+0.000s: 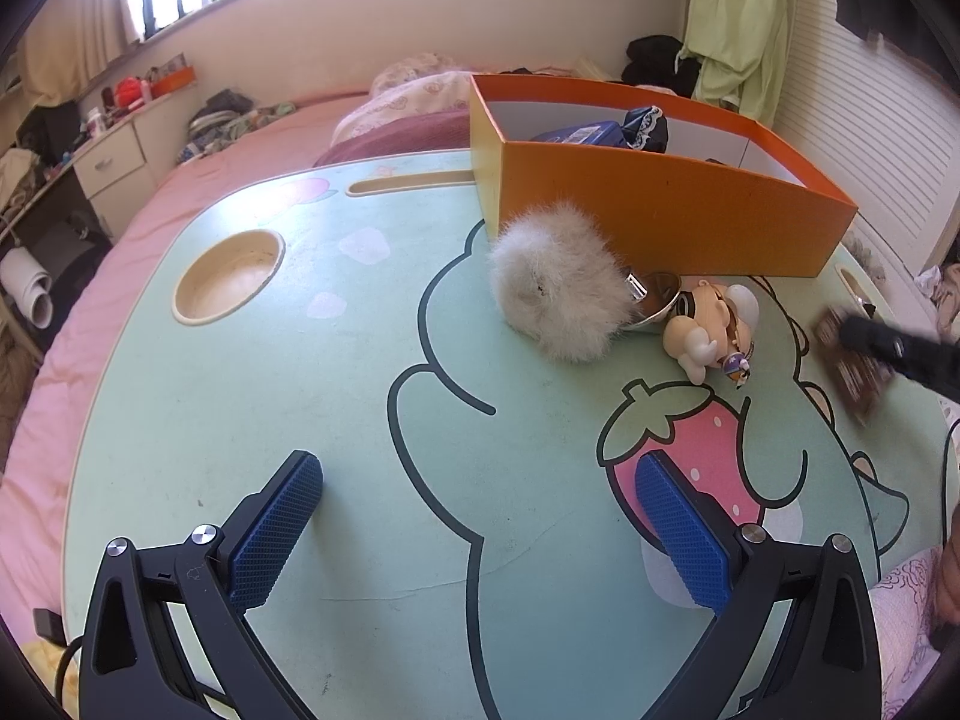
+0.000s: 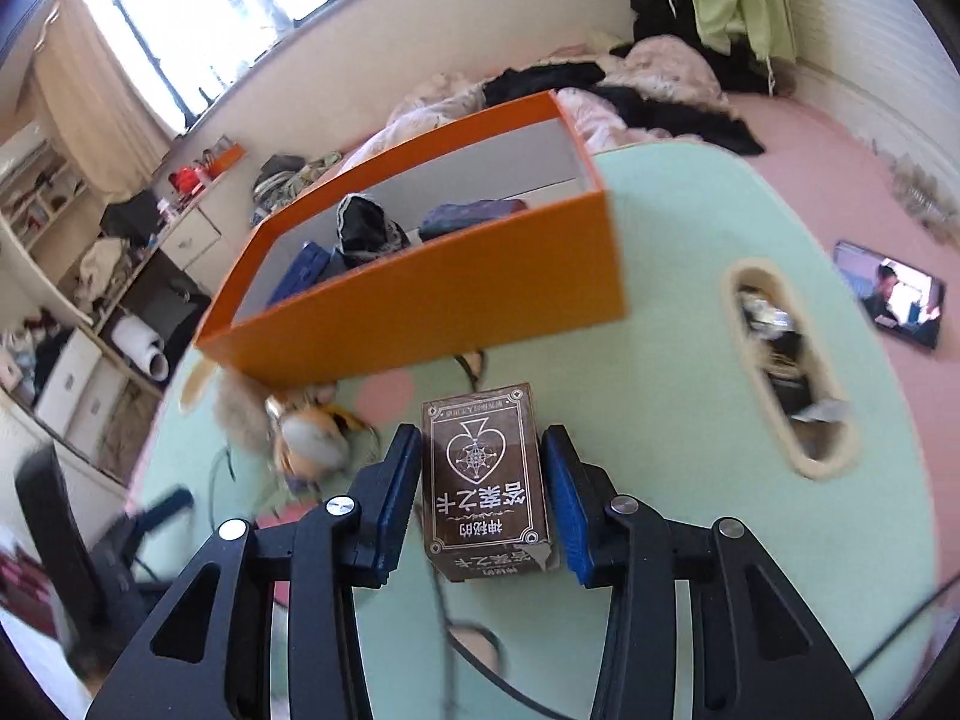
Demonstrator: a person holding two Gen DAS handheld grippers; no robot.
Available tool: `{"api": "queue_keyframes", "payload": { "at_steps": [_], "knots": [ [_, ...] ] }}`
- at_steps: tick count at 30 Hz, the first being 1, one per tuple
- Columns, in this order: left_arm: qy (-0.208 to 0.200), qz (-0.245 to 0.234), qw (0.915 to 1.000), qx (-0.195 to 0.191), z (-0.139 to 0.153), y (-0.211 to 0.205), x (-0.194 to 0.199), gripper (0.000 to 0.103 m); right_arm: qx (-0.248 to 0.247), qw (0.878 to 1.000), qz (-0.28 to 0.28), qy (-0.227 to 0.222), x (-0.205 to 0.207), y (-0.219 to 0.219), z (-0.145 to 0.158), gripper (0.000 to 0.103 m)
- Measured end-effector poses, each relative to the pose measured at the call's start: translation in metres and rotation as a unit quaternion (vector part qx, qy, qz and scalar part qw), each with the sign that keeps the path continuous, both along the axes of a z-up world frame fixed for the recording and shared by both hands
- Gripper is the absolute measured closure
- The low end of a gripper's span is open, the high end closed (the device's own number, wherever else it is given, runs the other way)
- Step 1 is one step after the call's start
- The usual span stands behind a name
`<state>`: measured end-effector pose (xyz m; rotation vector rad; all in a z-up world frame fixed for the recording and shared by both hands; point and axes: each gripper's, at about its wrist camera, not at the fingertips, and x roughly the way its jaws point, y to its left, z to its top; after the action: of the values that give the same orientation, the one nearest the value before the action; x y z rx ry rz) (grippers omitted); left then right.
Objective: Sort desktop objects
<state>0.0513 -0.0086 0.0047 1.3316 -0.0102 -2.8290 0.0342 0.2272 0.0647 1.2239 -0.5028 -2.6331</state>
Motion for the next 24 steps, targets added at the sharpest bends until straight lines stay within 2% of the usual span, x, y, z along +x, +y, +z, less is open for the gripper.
{"api": "queue_keyframes", "payload": {
  "at_steps": [3, 5, 6, 9, 15, 22, 24],
  "knots": [
    [0.001, 0.0, 1.0, -0.001, 0.0, 0.0, 0.0, 0.0, 0.079, 0.997, 0.012, 0.011, 0.015, -0.009, -0.006, 0.059],
    [0.0, 0.0, 1.0, -0.001, 0.0, 0.0, -0.001, 0.0, 0.147, 0.988, 0.014, 0.033, 0.021, -0.023, -0.01, 0.038],
    [0.001, -0.001, 1.0, -0.001, 0.001, 0.0, -0.001, 0.0, 0.175, 0.984, 0.011, 0.03, 0.019, -0.028, -0.014, 0.022],
    [0.001, -0.001, 1.0, -0.001, 0.001, 0.001, -0.002, 0.0, 0.18, 0.983, 0.022, 0.031, 0.018, -0.035, -0.015, 0.02],
    [0.001, -0.001, 1.0, -0.002, 0.001, 0.0, -0.002, 0.0, 0.178, 0.983, 0.024, 0.023, 0.017, -0.033, -0.019, 0.005],
    [0.0, -0.001, 1.0, -0.002, 0.001, 0.0, -0.002, 0.0, 0.178, 0.984, 0.025, 0.022, 0.016, -0.032, -0.02, 0.003],
    [-0.001, -0.013, 0.9999, 0.011, 0.005, 0.0, -0.003, 0.001, 0.177, 0.984, 0.025, 0.022, 0.015, -0.032, -0.02, 0.003]
  ]
}}
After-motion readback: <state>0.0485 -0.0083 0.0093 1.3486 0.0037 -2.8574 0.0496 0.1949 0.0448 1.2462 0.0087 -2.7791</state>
